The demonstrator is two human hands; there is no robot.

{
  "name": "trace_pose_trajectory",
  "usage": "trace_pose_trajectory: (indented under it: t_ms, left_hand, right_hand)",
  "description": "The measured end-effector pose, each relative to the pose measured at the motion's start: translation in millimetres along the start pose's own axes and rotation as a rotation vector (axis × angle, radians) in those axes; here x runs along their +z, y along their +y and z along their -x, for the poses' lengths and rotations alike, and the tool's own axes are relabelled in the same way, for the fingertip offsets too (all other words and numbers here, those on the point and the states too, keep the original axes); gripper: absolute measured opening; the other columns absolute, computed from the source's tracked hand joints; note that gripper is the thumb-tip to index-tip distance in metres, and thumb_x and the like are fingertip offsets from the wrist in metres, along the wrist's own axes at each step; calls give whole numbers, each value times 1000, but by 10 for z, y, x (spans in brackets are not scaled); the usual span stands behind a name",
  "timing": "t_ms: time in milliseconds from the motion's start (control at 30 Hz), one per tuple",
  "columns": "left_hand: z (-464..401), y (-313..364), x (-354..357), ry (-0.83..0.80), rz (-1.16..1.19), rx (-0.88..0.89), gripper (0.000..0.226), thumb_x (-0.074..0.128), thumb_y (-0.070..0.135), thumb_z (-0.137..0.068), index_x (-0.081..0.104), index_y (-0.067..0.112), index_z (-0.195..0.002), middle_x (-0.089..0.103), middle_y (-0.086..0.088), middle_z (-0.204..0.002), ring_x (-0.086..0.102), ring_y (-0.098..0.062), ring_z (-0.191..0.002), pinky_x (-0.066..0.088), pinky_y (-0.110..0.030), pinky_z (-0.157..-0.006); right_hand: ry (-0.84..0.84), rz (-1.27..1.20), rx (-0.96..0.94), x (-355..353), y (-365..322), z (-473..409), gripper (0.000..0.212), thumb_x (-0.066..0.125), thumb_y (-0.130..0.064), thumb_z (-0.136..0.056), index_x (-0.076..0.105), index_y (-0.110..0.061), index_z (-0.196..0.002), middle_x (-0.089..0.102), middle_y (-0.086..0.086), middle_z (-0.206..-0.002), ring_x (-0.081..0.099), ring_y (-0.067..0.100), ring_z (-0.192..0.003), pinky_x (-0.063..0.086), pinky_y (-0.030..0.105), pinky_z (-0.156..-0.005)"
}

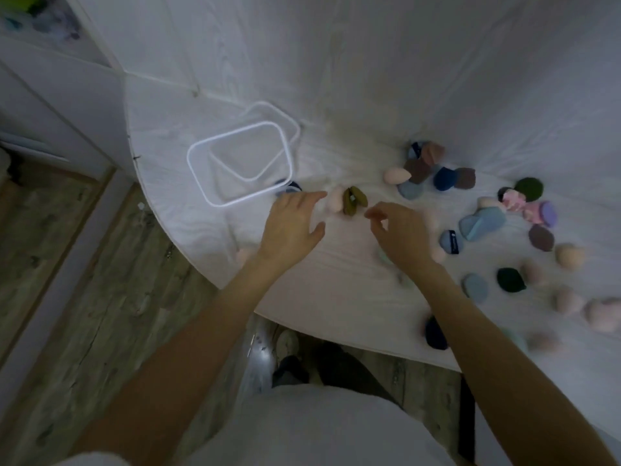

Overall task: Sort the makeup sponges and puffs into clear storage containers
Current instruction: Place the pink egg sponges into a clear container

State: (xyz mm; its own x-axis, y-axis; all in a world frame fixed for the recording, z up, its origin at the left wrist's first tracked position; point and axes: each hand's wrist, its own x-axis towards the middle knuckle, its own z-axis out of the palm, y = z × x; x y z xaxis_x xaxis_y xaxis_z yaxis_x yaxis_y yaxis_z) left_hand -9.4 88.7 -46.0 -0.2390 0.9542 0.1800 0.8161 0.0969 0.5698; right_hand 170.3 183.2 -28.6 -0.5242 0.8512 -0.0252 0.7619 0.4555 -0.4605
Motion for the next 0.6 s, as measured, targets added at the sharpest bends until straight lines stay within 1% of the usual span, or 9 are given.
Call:
trace_pose_trajectory:
  t_ms: [33, 100, 167, 233, 333, 400, 467, 500, 600]
  left_hand:
    - [-159, 46, 106, -77, -106, -12, 50, 66, 23, -80, 52, 13, -127, 60, -11, -117, 50, -29, -114, 23, -38, -108]
    - [-431, 124, 303, -205, -251, -62, 53, 65, 24, -79, 49, 14, -129, 57, -11, -121, 47, -30, -119, 8, -43, -114]
    - [-625, 160, 464, -279, -328, -84, 53, 63, 24, -81, 46, 12, -130, 56, -12, -123, 46, -29, -121, 4, -43, -114]
    - [-758, 167, 584, -339, -367, -117, 56, 59, 26, -85, 39, 12, -135, 53, -12, -128, 46, -29, -121, 10, -40, -113]
    - [-881, 145, 726, -412, -361, -165, 59, 45, 24, -93, 20, 12, -145, 47, -12, -136, 47, -31, -119, 26, -38, -103]
    - [-927, 129, 775, -463, -384, -185, 58, 37, 23, -96, 13, 13, -147, 45, -12, -138, 49, -32, -117, 30, -40, -100]
    - [-956, 115, 778, -499, -382, -207, 54, 37, 20, -96, 18, 14, -146, 46, -12, -137, 49, -31, -117, 31, -42, -98]
    - [-963, 107, 767, -502, -354, -210, 52, 40, 19, -96, 22, 15, -145, 45, -12, -138, 48, -31, -119, 32, -42, -98]
    - [-925, 131, 700, -496, -161, -240, 61, 59, 22, -88, 31, 16, -142, 41, -13, -137, 46, -29, -120, 38, -37, -97]
  right_hand:
    - [-2, 54, 60, -44, 164, -40, 19, 52, -12, -90, 67, -15, -101, 68, 5, -98, 59, 21, -91, 45, 30, -76]
    - [-15, 109, 107, -81, 465, -151, 21, 51, -10, -89, 69, -15, -99, 69, 8, -96, 58, 26, -90, 40, 29, -71]
    - [-11, 81, 103, -109, 675, -297, 21, 52, -7, -86, 69, -11, -99, 68, 14, -99, 57, 30, -91, 39, 28, -71]
    - [-13, 62, 48, -143, 811, -471, 25, 55, -2, -83, 66, -8, -105, 63, 17, -109, 54, 33, -101, 40, 30, -78]
    - [-41, 78, -57, -146, 963, -789, 39, 55, 5, -79, 59, -5, -116, 57, 18, -118, 49, 36, -110, 41, 40, -92]
    - [-50, 113, -87, -102, 1062, -978, 41, 56, 5, -79, 59, -6, -118, 57, 19, -118, 48, 39, -111, 42, 45, -93]
    - [-68, 152, -100, -53, 1148, -1098, 36, 59, 4, -78, 63, -7, -112, 60, 21, -111, 51, 41, -105, 46, 48, -85]
    - [-69, 174, -105, -36, 1159, -1121, 32, 61, 5, -77, 64, -7, -106, 63, 21, -103, 53, 40, -99, 48, 46, -78]
    - [-20, 294, -175, 11, 1147, -1130, 24, 68, 8, -64, 61, -6, -83, 62, 17, -74, 56, 33, -70, 45, 34, -58]
